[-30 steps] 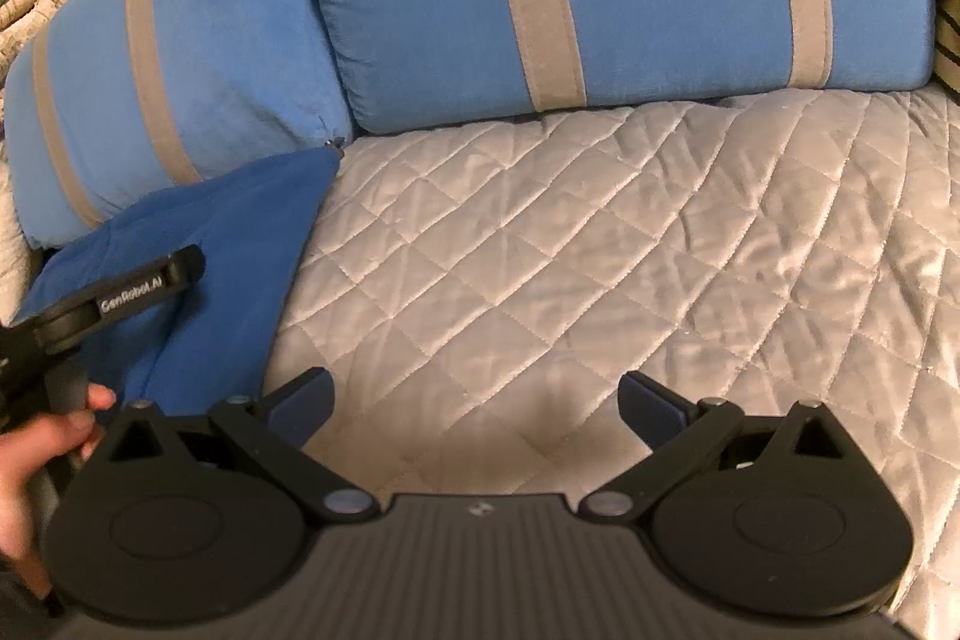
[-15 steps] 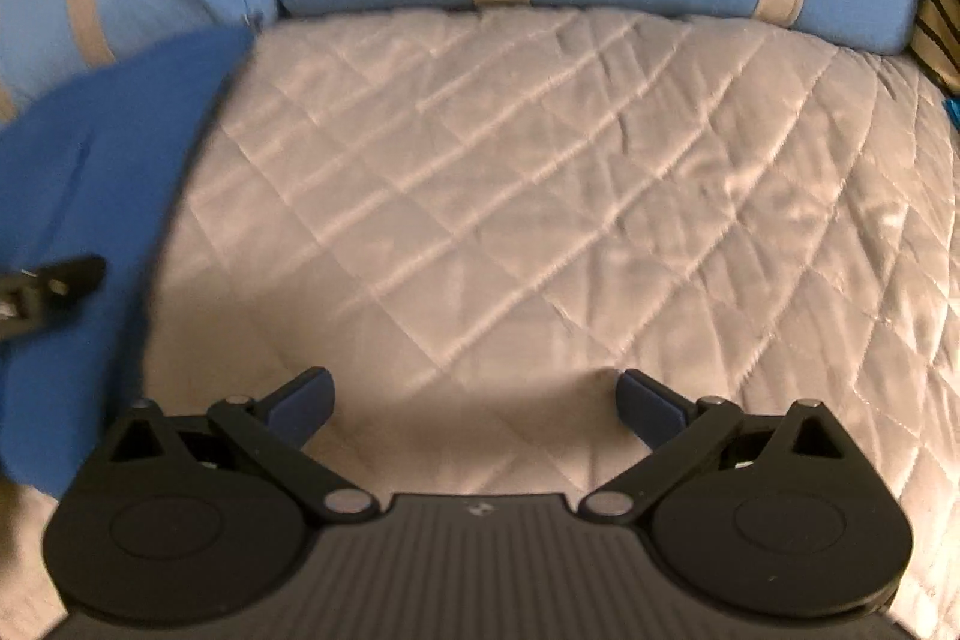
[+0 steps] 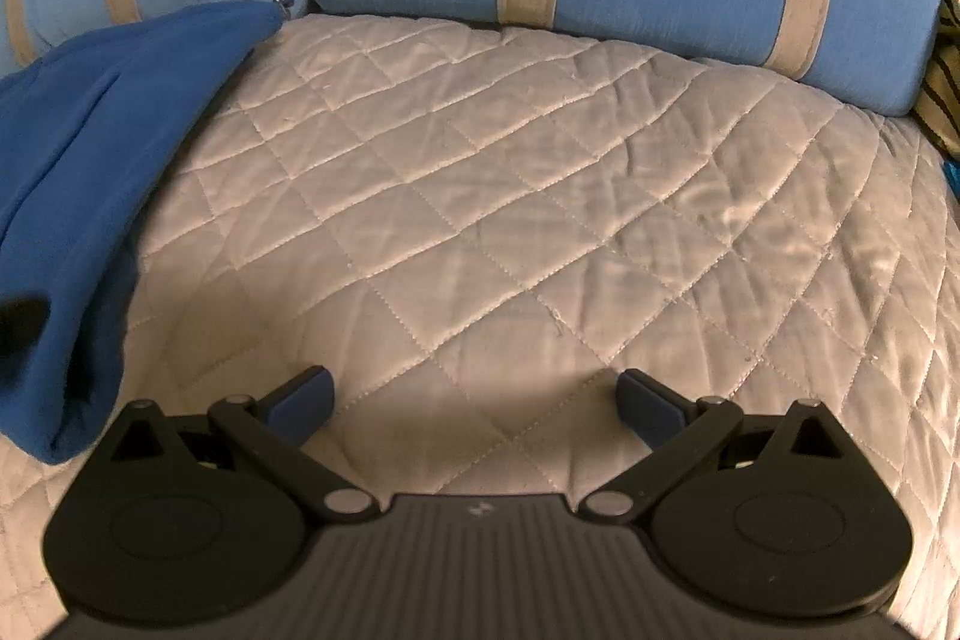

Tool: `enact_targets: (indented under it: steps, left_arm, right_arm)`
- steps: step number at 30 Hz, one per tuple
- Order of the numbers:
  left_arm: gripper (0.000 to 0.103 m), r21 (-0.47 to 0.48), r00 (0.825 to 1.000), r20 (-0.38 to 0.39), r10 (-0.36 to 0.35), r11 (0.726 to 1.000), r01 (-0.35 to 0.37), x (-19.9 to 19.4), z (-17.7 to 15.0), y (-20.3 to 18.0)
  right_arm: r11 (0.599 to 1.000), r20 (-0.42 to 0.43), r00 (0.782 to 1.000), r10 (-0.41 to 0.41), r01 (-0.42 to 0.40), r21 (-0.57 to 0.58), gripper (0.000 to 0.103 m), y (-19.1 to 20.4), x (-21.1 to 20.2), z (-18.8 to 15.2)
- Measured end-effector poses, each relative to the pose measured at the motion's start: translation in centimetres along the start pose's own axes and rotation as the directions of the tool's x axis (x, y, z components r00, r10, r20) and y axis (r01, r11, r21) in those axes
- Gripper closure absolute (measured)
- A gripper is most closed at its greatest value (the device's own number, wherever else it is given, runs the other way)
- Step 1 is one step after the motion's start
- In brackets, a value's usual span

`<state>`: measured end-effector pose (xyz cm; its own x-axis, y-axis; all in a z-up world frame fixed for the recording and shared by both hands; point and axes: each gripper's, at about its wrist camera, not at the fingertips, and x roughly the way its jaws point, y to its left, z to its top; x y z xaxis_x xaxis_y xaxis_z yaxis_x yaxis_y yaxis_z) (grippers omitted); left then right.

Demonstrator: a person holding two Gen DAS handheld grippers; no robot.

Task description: Fold clothes

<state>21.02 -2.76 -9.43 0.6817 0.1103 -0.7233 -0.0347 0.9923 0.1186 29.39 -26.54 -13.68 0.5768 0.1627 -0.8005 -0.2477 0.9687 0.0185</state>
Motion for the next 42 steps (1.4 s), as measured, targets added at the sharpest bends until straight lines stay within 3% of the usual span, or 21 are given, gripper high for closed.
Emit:
enact_targets:
  steps: [5,8,10,13,24,33,42]
  left_arm:
    - [0.0,-0.002,1.0,0.016,0.012,1.0,-0.012,-1.5,-2.3,-0.8]
    - [0.0,-0.068,0.999,-0.03,-0.011,0.998,0.009,-1.3,-2.5,-0.5]
    - [0.0,-0.063,0.999,-0.049,-0.004,0.998,0.001,-1.0,-2.8,-0.7]
    - [0.0,-0.064,0.988,-0.157,-0.001,0.998,-0.009,0.2,-3.6,-1.3]
    - [0.0,-0.09,0.99,-0.138,0.028,0.995,-0.041,0.2,-3.7,-1.9]
    - [0.0,-0.103,0.986,-0.164,0.04,0.993,-0.058,0.2,-3.6,-1.9]
    - [0.0,-0.12,0.981,-0.188,0.042,0.991,-0.065,0.2,-3.4,-1.9]
  right_arm:
    - [1.0,0.007,1.0,-0.002,0.002,-0.004,0.001,0.0,-0.4,-0.5]
    - [1.0,0.016,1.0,-0.004,0.004,-0.006,0.001,0.0,-0.6,-0.9]
    - [1.0,0.013,1.0,-0.005,0.005,0.003,0.001,0.0,-0.7,-1.1]
    - [1.0,0.013,1.0,-0.007,0.007,0.016,0.001,0.0,-1.1,-1.5]
    - [0.998,-0.011,1.0,-0.028,0.028,0.057,0.001,0.5,-1.8,-2.3]
    - [0.991,-0.031,0.996,-0.078,0.081,0.106,0.001,0.9,-2.1,-2.4]
    - [0.99,-0.049,0.996,-0.08,0.085,0.11,0.001,0.9,-2.0,-2.1]
